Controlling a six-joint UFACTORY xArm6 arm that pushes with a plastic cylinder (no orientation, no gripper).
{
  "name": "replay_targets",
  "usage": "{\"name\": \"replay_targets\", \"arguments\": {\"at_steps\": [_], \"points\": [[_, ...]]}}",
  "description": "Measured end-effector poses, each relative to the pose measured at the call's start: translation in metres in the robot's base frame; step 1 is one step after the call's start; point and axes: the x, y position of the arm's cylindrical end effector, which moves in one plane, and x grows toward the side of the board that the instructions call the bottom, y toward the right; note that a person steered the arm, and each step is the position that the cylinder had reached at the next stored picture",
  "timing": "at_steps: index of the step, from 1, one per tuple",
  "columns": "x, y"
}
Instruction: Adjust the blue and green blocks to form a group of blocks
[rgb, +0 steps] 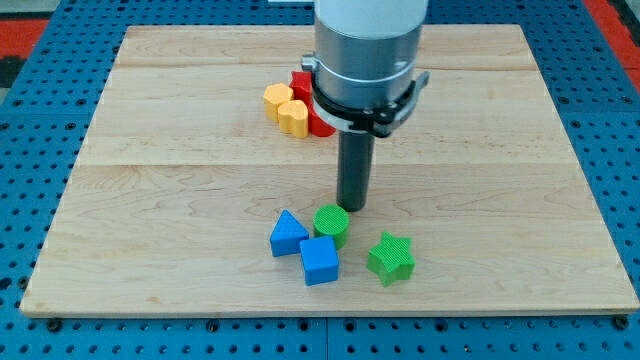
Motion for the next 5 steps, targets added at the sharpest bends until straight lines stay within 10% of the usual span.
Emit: {"name": "replay_targets", "arguments": {"at_steps": [2,5], "points": [[0.008,-0.103],[0.054,-0.043]]}}
